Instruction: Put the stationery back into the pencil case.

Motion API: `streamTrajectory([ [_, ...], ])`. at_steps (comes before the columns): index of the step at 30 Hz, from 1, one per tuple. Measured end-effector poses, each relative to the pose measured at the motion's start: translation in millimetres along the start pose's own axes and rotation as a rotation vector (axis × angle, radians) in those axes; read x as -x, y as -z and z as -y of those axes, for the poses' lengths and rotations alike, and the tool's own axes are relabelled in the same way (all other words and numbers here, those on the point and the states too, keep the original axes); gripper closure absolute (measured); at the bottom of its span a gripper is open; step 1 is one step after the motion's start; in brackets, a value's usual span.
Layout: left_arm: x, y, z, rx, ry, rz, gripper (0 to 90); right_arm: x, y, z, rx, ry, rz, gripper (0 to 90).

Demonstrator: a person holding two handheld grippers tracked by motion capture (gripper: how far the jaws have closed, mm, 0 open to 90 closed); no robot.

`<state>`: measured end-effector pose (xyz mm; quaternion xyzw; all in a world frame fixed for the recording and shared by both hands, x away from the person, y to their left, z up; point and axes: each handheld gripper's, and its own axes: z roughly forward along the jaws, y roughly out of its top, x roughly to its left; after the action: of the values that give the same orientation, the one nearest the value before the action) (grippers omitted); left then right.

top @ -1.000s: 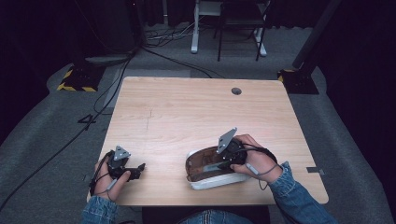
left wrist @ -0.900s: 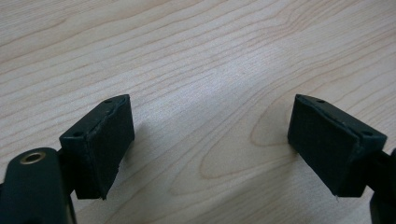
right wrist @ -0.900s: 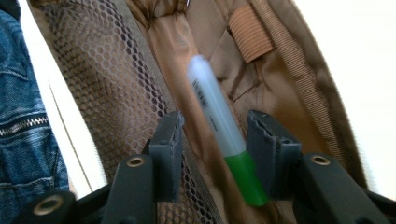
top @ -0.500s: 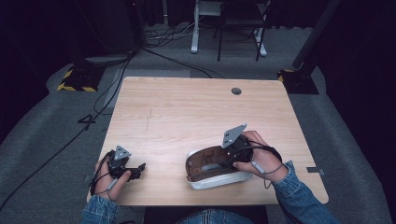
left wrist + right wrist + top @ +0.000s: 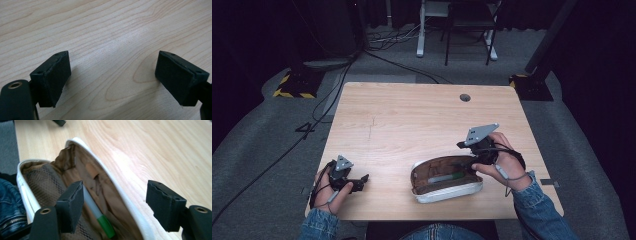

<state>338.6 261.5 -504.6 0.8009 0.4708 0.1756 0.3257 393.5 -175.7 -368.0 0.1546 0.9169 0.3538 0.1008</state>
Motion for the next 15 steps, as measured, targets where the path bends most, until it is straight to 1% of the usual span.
streamTrajectory([
  [3,0.8,0.7,1.0,0.004,-0.002,-0.008,13.5,6.2,4.6,1.7,0.015,-0.019,0.026,30.7],
  [7,1.4,0.9,1.5,0.004,0.005,-0.001,13.4,11.3,7.9,3.7,0.028,-0.037,0.044,29.5],
  [10,1.4,0.9,1.5,0.004,0.005,-0.001,13.4,18.2,13.0,7.3,0.041,-0.063,0.068,29.0],
  [13,1.3,0.8,1.5,0.005,0.005,-0.003,13.4,27.3,18.3,13.0,0.042,-0.080,0.109,28.8],
  [15,0.9,0.8,1.1,0.003,-0.001,-0.006,13.3,33.5,21.1,17.6,0.051,-0.111,0.130,28.3],
])
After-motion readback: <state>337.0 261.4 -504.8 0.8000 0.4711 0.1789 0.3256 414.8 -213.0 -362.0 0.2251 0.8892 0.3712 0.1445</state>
